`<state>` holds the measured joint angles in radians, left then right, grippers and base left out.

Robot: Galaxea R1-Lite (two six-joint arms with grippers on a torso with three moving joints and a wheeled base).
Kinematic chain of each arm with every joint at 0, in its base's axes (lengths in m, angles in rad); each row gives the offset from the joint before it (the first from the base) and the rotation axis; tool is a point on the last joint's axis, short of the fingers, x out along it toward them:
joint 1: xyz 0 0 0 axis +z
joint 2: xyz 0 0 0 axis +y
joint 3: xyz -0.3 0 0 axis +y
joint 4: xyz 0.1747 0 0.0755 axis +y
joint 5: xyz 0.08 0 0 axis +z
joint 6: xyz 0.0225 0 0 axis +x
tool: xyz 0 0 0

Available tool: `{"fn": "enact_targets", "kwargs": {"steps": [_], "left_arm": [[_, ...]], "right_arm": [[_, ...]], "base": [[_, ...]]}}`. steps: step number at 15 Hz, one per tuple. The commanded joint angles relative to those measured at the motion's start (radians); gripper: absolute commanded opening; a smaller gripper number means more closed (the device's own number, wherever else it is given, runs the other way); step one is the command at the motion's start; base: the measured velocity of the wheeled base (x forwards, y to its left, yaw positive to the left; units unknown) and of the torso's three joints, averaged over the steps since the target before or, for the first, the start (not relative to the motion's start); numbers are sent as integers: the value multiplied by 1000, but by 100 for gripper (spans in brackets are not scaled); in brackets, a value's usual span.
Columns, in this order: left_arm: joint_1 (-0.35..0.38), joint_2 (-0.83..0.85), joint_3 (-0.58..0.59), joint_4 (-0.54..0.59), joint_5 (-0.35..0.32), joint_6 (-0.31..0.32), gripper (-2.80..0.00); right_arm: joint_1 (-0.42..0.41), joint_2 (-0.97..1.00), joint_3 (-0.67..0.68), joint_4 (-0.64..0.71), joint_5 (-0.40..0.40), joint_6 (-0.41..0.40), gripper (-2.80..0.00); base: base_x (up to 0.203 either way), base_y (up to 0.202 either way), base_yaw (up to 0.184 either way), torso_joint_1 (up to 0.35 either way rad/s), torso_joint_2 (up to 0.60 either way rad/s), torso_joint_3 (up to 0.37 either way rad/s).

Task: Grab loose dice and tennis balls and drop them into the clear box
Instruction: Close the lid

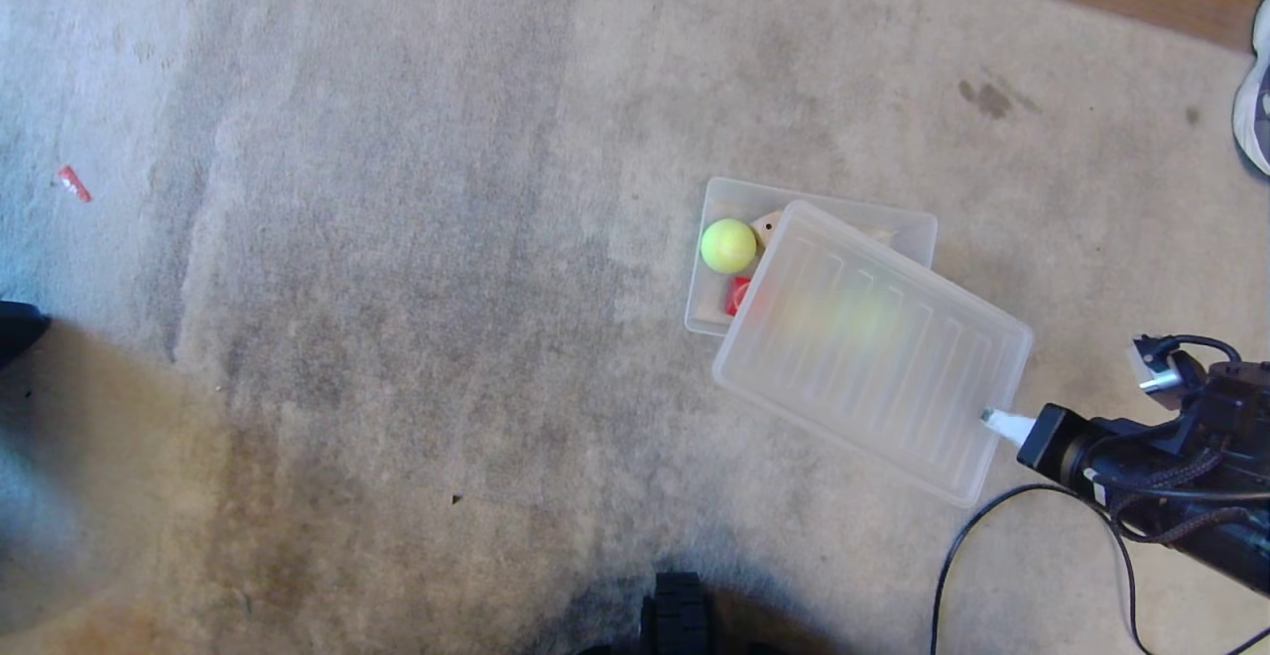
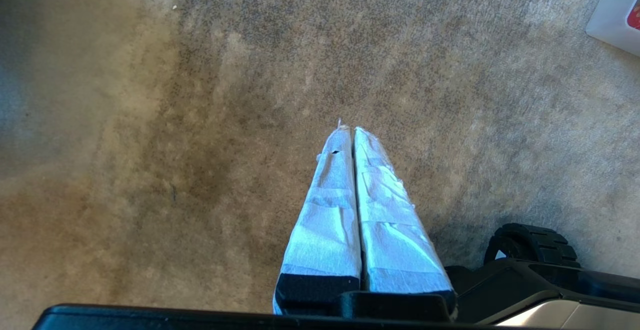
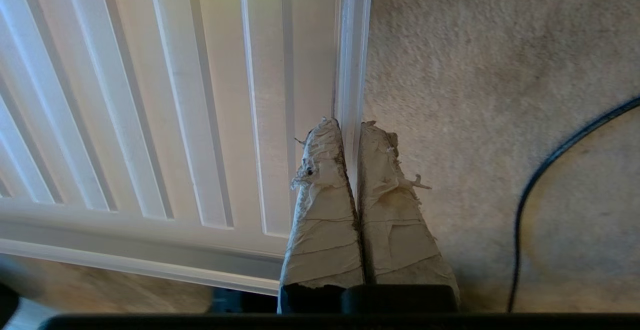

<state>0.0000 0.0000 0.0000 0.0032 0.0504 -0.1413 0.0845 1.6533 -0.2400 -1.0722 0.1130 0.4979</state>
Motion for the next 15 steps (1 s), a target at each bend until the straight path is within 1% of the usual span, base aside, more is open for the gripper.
{"fn": "enact_targets", "kwargs": {"steps": [1,2,4,5,8,9,11,15], "left_arm": [[0,0,0,0,1,-1,-280],[0,0,0,0,1,-1,-280],[0,0,0,0,2,-1,-280],[0,0,0,0,0,-1,-280],[0,0,0,0,0,-1,-280],[0,0,0,0,2,-1,-280],[0,0,0,0,1,-1,-280],[0,0,0,0,0,-1,-280]], "right_arm": [[-1,72,-6,-9,2,-36,-280],[-2,92,-21,-11,1,-77,-280],[-19,105,-34,-10,-1,-101,-280],[-41,105,-36,-9,-1,-117,-280],[-128,109,-73,-6,3,-232,-280],[-150,109,-103,-6,6,-256,-280],[-155,110,-135,-6,12,-295,-280],[-156,176,-247,-18,28,-320,-280]], "base": [[0,0,0,0,0,0],[0,0,0,0,0,0],[0,0,0,0,0,0],[0,0,0,0,0,0],[0,0,0,0,0,0],[0,0,0,0,0,0],[0,0,0,0,0,0],[0,0,0,0,0,0]]}}
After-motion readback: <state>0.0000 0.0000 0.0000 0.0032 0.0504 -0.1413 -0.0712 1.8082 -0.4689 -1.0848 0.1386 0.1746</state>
